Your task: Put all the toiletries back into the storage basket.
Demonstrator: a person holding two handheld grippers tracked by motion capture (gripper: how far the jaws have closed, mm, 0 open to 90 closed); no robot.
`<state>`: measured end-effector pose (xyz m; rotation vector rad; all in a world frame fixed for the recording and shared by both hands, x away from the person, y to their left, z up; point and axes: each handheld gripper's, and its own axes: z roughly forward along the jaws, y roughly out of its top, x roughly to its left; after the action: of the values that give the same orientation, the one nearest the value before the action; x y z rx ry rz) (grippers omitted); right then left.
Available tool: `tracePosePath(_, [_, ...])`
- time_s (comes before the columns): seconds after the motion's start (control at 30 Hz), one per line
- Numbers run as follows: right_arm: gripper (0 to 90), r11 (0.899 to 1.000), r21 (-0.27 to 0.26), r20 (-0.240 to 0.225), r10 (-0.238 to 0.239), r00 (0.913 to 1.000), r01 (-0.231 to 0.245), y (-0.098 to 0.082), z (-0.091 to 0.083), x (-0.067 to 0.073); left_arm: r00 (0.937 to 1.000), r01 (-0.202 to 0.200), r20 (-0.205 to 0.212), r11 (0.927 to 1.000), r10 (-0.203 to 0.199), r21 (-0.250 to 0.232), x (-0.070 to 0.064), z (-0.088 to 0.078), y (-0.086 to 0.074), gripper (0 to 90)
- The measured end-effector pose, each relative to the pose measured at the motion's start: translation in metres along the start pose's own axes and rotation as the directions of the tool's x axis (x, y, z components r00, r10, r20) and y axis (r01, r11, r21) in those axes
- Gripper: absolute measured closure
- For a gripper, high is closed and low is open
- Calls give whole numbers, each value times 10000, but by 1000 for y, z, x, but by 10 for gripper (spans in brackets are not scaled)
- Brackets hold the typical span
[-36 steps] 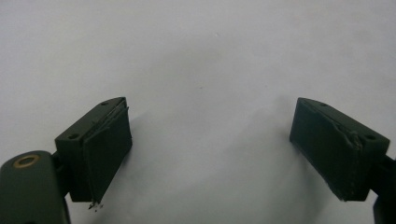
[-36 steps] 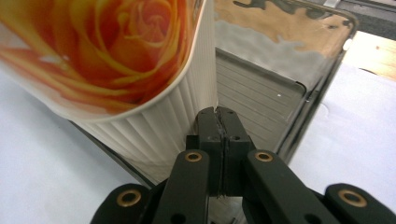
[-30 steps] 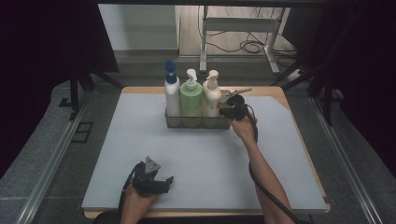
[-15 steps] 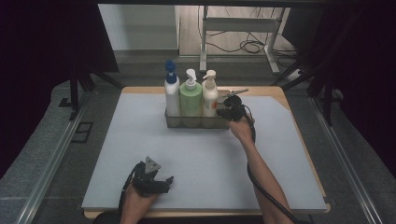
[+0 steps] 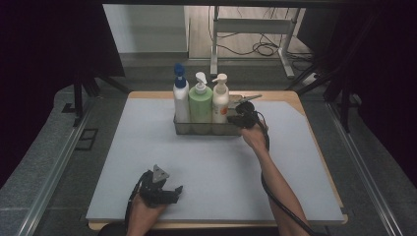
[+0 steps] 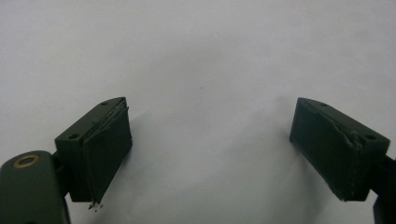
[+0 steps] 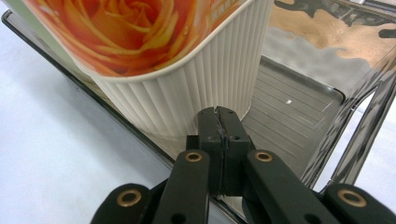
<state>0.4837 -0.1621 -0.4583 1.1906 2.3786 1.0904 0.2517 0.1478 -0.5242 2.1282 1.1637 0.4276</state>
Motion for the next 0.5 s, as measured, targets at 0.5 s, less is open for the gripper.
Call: tracePosePath(0.5, [844,10000,5,103,-43,9999,43,-1,-2,0,10000,-17,-12,10000,17,18,0,0,0,122])
